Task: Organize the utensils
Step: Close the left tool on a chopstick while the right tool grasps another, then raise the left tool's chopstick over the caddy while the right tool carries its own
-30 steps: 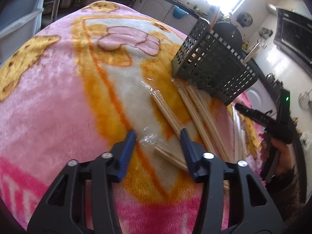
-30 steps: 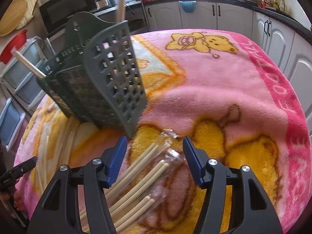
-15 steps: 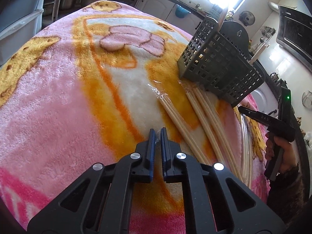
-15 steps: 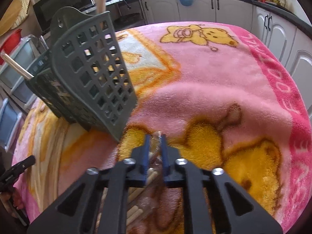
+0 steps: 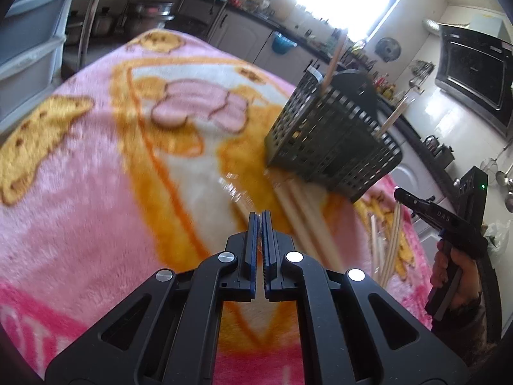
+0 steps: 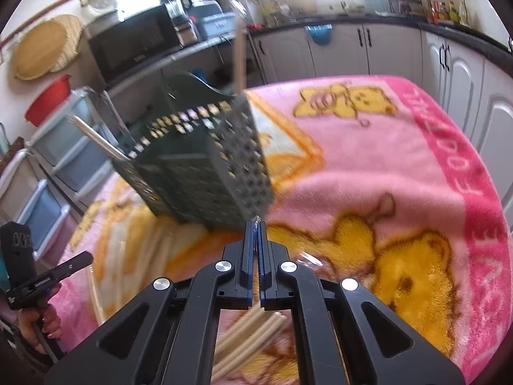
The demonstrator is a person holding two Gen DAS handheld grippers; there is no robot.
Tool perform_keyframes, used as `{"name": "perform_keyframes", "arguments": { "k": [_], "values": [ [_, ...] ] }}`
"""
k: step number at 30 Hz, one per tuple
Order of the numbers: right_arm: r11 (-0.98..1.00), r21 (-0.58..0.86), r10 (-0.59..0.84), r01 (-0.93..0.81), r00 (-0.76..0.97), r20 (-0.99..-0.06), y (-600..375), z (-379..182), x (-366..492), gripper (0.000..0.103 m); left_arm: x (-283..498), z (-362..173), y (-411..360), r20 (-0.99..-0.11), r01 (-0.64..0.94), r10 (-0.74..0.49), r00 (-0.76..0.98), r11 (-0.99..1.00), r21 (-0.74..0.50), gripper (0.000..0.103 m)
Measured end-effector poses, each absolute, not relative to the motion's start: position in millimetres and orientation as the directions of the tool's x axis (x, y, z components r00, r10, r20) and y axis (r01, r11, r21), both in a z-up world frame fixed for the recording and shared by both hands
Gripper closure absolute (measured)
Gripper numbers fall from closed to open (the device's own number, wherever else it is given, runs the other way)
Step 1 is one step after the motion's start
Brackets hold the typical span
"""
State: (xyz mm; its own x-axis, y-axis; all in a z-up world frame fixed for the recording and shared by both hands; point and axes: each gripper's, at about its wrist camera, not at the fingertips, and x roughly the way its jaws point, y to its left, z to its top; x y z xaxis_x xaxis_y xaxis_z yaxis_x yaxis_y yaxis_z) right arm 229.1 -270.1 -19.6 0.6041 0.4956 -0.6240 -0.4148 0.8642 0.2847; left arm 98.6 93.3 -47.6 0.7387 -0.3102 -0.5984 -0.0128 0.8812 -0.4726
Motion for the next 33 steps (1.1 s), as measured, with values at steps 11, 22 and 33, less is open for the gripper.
{"name": "perform_keyframes", "arguments": {
  "k": [11,22,33],
  "values": [
    [0.82,0.251,0.565,-0.515,0.651,-0.507,-247,29,187,0.101,96,-2,78,-0.506,0.087,-0.34,0.793,0.885,-0.458,0.102],
    [0.809,0.242,0.583,-0.535,0.679,-0.446,-245,45,160,0.101,106,28,53,-0.447,0.169,-0.385,0.807,0.877,-0.45,0.102],
    [0.816,0.238,0.577,-0.527,0.714,-0.395,-258,58,149,0.101,120,59,21,-0.4,0.264,-0.428,0.81,0.876,-0.404,0.102]
  ]
}}
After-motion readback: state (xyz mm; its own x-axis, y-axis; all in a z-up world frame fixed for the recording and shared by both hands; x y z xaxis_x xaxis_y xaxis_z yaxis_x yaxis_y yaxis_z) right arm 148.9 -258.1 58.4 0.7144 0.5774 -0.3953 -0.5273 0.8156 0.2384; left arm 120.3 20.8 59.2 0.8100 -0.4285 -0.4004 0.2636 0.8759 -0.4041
